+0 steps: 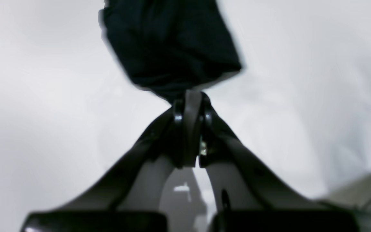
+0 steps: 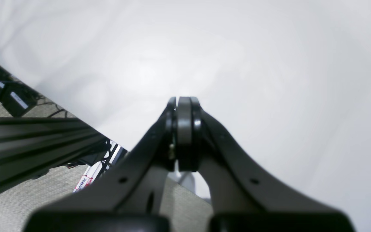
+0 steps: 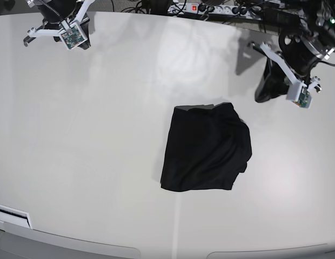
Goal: Layout the t-shirt on the table in an organized manner, then fold the t-shirt properly
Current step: 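Reach the left gripper to the crumpled black t-shirt and grasp its edge, then lift the shirt with the left gripper and drag it across the table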
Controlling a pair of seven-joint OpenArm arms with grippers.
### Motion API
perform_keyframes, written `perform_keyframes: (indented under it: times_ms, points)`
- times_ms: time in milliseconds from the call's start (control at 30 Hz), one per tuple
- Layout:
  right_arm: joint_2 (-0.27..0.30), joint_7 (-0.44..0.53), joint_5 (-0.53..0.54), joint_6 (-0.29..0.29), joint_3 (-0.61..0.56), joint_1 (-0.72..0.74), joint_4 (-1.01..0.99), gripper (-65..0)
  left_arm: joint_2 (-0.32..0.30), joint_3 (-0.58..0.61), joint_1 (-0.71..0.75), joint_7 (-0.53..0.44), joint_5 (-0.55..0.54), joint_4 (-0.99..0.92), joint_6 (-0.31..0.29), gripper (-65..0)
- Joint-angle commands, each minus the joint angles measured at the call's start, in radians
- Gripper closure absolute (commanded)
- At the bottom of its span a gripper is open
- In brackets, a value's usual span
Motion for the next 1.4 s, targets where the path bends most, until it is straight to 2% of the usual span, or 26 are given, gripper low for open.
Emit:
perform_keyframes:
  times_ms: [0, 200, 233, 367, 400, 467, 533, 700, 800, 833, 867, 933, 967, 1033, 1167, 1267, 1367]
  points:
    - [0.004, 0.024, -0.001, -0.006, 0.003, 0.009, 0.016, 0.0, -0.009, 0.0, -0.042, -0.028, -0.019, -0.029, 0.0, 0.0]
    - [0.004, 0.024, -0.001, 0.034, 0.003, 0.03, 0.016, 0.0, -0.008, 0.069, -0.291, -0.034, -0.059, -0.324, -0.003, 0.0]
    - [0.004, 0.024, -0.001, 0.034, 0.003, 0.026, 0.016, 0.0, -0.008, 0.081, -0.325, -0.039, -0.066, -0.366, -0.003, -1.9]
    - [0.003, 0.022, -0.001, 0.034, 0.003, 0.014, 0.016, 0.0, -0.008, 0.137, -0.478, -0.037, -0.134, -0.543, -0.003, -30.4]
    - [0.002, 0.02, -0.002, 0.033, 0.003, 0.012, 0.016, 0.0, -0.008, 0.157, -0.518, -0.031, -0.156, -0.589, -0.003, -35.6]
    - [-0.002, 0.014, -0.002, 0.03, 0.003, 0.012, 0.016, 0.0, -0.003, 0.205, -0.6, -0.026, -0.176, -0.675, -0.003, -37.6]
    - [-0.002, 0.012, -0.002, 0.029, 0.003, 0.012, 0.016, 0.0, 0.007, 0.257, -0.681, -0.026, -0.181, -0.753, -0.017, -37.6]
    - [-0.002, 0.012, -0.002, 0.028, 0.003, 0.012, 0.016, -10.0, 0.051, 0.383, -0.844, -0.004, -0.181, -0.943, -0.111, -37.6]
    - [-0.002, 0.012, -0.002, 0.003, 0.003, 0.012, 0.016, -10.7, 0.082, 0.443, -0.893, 0.005, -0.182, -1.023, -0.143, -37.0]
    - [-0.003, 0.012, -0.006, -0.009, 0.003, 0.012, 0.016, -10.7, 0.091, 0.457, -0.902, 0.029, -0.182, -1.037, -0.146, -33.7]
    - [-0.002, 0.012, -0.01, -0.014, 0.003, 0.012, 0.016, -10.7, 0.098, 0.463, -0.907, 0.065, -0.182, -1.039, -0.146, -26.7]
    - [-0.002, 0.013, -0.018, -0.016, 0.003, 0.013, 0.016, -10.7, 0.103, 0.463, -0.917, 0.147, -0.185, -1.028, -0.153, -5.7]
    - [-0.002, 0.013, -0.024, -0.016, 0.003, 0.013, 0.016, -10.7, 0.1, 0.46, -0.924, 0.182, -0.186, -1.017, -0.163, 0.0]
    - [-0.002, 0.013, -0.028, -0.016, 0.003, 0.013, 0.016, -10.7, 0.088, 0.446, -0.945, 0.255, -0.199, -0.978, -0.183, 0.0]
    - [-0.002, 0.016, -0.027, -0.016, 0.003, 0.013, 0.016, -10.7, 0.048, 0.377, -0.995, 0.399, -0.293, -0.851, -0.188, 0.0]
    - [-0.002, 0.017, -0.027, -0.016, 0.003, 0.017, 0.016, -10.7, 0.006, 0.312, -1.032, 0.462, -0.341, -0.74, -0.278, 0.0]
    - [-0.002, 0.017, -0.027, -0.016, 0.003, 0.018, 0.016, -10.7, -0.057, 0.263, -1.049, 0.476, -0.417, -0.653, -0.336, 0.0]
